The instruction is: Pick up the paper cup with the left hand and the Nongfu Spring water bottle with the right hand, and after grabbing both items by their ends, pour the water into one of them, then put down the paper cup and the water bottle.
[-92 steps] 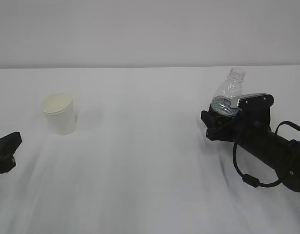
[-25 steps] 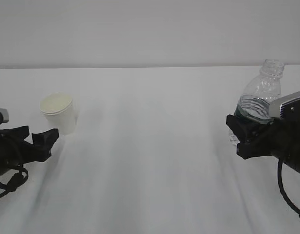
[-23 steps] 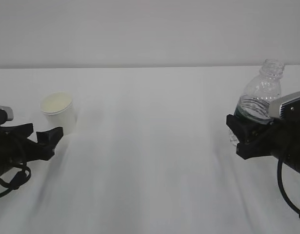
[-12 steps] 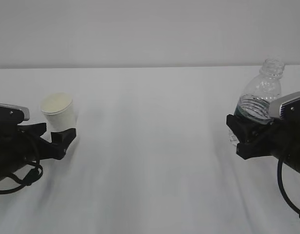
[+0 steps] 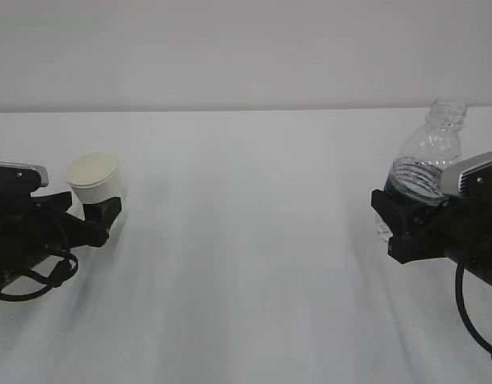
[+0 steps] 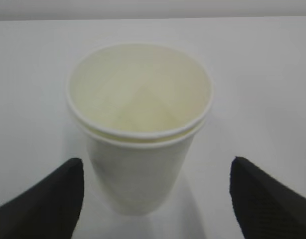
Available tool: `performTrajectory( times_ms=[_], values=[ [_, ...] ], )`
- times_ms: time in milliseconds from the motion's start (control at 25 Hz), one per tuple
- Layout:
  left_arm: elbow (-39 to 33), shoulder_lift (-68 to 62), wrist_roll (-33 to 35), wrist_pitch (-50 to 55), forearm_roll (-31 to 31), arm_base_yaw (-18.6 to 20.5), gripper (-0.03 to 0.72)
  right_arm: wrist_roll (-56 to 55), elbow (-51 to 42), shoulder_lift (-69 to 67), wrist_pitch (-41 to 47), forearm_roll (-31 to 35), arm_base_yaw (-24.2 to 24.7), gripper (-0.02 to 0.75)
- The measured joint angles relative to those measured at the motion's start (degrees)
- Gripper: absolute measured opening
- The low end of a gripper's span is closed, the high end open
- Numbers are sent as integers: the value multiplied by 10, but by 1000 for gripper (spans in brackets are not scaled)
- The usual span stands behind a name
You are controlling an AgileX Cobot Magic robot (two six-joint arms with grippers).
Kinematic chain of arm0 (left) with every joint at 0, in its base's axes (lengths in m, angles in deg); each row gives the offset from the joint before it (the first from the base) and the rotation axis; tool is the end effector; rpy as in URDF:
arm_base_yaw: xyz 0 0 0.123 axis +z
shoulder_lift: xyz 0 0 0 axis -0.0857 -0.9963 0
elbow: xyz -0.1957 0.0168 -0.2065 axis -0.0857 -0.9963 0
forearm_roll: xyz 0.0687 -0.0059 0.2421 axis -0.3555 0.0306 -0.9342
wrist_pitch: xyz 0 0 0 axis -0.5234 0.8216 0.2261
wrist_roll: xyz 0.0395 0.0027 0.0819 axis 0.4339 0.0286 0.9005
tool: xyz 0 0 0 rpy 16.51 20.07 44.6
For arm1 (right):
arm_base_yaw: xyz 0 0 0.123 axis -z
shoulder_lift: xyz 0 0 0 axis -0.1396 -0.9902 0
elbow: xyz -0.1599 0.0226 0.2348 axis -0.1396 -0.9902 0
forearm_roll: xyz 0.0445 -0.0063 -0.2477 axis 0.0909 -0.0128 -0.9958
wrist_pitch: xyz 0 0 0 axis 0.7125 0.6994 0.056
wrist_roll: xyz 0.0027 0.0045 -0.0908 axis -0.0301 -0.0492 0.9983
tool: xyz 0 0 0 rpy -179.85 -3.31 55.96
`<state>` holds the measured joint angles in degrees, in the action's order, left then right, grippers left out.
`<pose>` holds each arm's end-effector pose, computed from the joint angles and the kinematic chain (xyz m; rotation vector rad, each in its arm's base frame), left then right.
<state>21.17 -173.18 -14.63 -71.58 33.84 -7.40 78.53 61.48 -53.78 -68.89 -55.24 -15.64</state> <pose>0.3009 -0.0737 0.0781 0.1669 1.8765 -0.2988 0.2510 0.0585 0.1310 -0.4374 1.7630 0.2459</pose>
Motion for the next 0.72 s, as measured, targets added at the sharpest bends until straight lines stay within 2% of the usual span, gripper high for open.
performTrajectory(
  times_ms=[720],
  values=[
    [84,-67,0,0,12,0,690,0,-1,0,0,0,0,430]
  ],
)
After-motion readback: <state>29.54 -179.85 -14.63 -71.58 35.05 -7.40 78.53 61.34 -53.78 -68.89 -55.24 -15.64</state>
